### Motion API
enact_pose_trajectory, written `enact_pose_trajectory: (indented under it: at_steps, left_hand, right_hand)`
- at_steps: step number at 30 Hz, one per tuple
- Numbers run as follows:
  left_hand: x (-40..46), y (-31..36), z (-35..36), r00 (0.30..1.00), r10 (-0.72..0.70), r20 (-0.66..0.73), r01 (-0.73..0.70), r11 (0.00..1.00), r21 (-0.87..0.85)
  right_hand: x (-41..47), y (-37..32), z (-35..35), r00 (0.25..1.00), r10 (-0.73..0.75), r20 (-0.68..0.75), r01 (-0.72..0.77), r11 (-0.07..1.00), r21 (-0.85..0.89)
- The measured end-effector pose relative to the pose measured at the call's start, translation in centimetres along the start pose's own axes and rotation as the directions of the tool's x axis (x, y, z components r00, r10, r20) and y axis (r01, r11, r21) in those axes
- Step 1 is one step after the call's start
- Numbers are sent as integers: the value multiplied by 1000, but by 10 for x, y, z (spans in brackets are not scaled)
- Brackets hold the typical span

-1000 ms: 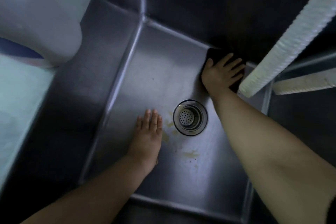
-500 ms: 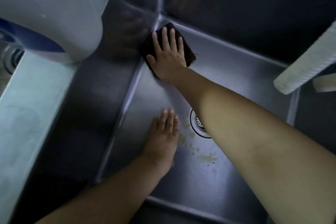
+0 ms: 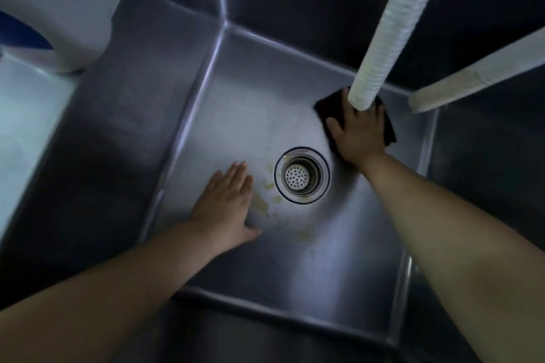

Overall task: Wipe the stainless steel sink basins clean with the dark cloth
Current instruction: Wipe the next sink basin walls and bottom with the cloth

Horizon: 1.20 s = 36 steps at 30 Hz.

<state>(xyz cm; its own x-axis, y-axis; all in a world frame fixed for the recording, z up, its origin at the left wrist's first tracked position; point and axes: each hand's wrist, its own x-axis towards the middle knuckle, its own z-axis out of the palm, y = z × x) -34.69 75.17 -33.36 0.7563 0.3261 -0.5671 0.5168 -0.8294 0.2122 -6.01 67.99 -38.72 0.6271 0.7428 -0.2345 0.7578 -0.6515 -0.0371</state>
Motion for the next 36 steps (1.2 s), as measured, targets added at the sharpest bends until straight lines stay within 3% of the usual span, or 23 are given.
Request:
enact_pose_trajectory:
  at_steps: [6,9,11,13,16,21,26,33,36]
  left_hand:
    - [-42,-1,-51,993,66,98,-72,996,59]
    - [-85,-6,-76,995,95,10,-95,992,77]
    - [-109,-13,-81,993,82,-84,-76,995,64]
    - [-122,-22,-84,992,-23,-121,23,1000,-3]
    - [-122,-33,-76,989,-144,12,144,988,-58]
    - [-109,-38,-57,979,-202,-20,203,976,77]
    - [-107,-39,-51,975,-205,-85,212,973,87]
    - [-107,-39,-53,968,-241,-68,245,967,62]
    - [-108,-39,-52,968,-239,-72,243,969,50]
  right_hand:
    - [-64,48,12,940,339,44,-339,941,-19]
    - [-67,24,16,879,467,100,-473,879,53]
    - [-59,-3,16,874,474,105,-483,871,93]
    - [-45,-36,15,907,416,65,-421,901,102]
    - [-20,-93,13,967,253,39,-256,964,75]
    - [-10,-181,19,999,-43,15,42,999,29]
    - [-64,-231,36,933,-359,-4,359,933,19]
    - [-123,-180,49,705,-709,30,709,704,-30]
    - [-99,-146,40,762,-646,41,647,757,-86]
